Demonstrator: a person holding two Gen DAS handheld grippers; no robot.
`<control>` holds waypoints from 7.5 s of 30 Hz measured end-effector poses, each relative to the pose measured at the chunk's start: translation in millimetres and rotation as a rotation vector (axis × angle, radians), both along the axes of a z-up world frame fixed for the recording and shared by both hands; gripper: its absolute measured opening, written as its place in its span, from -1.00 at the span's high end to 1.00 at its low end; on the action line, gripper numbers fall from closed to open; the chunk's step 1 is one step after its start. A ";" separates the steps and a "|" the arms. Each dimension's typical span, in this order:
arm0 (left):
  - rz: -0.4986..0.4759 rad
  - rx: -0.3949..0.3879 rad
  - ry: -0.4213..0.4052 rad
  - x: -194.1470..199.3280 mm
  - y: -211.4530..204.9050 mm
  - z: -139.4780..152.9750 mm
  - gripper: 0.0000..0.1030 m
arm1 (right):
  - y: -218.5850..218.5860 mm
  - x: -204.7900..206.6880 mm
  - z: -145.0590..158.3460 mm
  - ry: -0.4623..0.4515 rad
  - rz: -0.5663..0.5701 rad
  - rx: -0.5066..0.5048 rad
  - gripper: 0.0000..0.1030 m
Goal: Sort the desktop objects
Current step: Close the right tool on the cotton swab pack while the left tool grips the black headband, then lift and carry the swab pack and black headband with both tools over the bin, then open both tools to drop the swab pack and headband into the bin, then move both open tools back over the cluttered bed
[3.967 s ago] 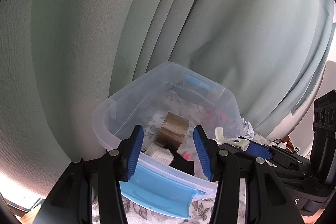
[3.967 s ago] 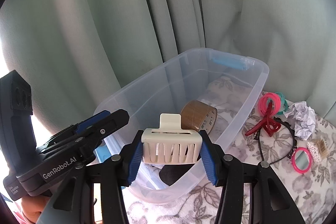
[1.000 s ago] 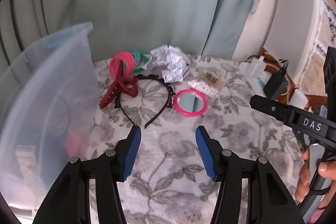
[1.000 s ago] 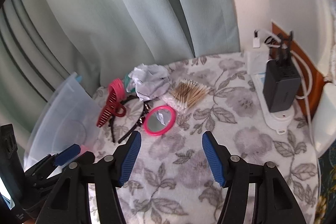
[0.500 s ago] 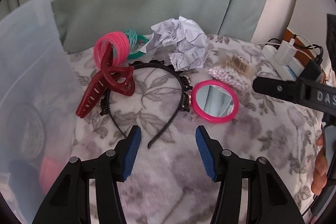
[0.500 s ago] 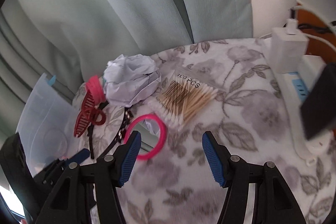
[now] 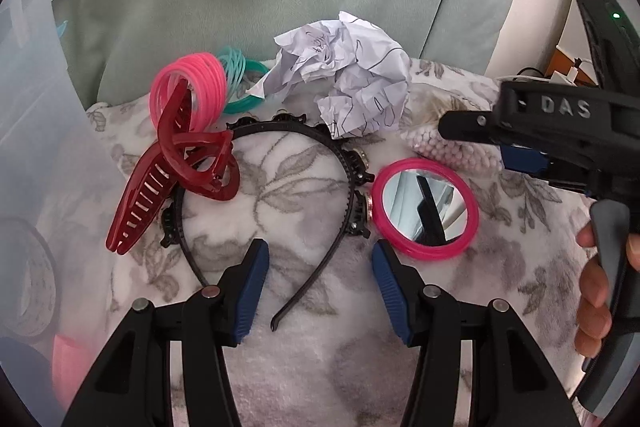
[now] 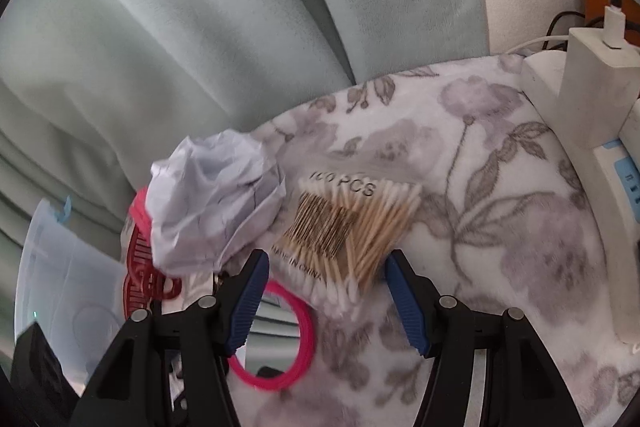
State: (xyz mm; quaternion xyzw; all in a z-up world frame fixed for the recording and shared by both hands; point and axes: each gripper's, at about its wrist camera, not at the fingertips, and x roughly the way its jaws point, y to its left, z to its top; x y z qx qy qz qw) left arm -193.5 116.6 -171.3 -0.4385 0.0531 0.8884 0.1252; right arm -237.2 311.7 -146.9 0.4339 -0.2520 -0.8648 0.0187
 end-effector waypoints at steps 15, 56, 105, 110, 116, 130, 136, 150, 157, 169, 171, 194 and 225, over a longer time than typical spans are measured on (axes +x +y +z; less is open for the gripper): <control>-0.020 0.032 0.011 -1.0 -5.4 4.9 0.33 | -12.9 -10.1 -3.1 -0.002 0.013 0.109 -0.17; 0.007 0.440 0.033 78.7 -32.8 95.5 0.90 | 21.0 134.1 80.4 0.140 0.018 -0.109 0.25; 0.072 0.752 0.505 219.6 -214.0 245.0 0.90 | -132.9 182.2 224.4 0.472 0.354 -0.101 0.25; 0.150 0.719 0.488 219.8 -236.6 232.0 0.90 | -177.3 172.6 225.5 0.460 0.445 -0.088 0.25; 0.198 0.708 0.421 210.3 -249.9 210.7 0.90 | -223.6 155.5 206.3 0.400 0.550 -0.072 0.25; 0.233 0.669 0.372 198.4 -266.2 189.5 0.91 | -283.8 131.6 169.6 0.323 0.658 -0.016 0.26; 0.242 0.662 0.361 197.7 -270.8 182.9 0.91 | -285.8 134.1 169.4 0.301 0.660 -0.013 0.26; 0.246 0.653 0.344 190.4 -262.9 177.1 0.91 | -278.5 146.0 182.4 0.325 0.644 0.004 0.26; 0.263 0.657 0.350 196.8 -260.6 178.4 0.91 | -273.9 152.3 184.0 0.325 0.643 0.015 0.26; 0.280 0.621 0.361 203.3 -253.0 183.8 0.08 | -269.5 160.0 184.4 0.326 0.637 0.029 0.25; 0.283 0.621 0.365 204.8 -251.5 184.8 -0.07 | -266.7 161.0 184.3 0.325 0.630 0.030 0.24; 0.300 0.553 0.367 210.7 -215.6 199.1 -0.49 | -207.7 181.6 192.7 0.397 0.502 0.033 -0.36; 0.175 0.187 0.444 207.4 -81.7 227.3 -0.53 | -63.4 215.4 205.6 0.552 0.151 -0.030 -0.94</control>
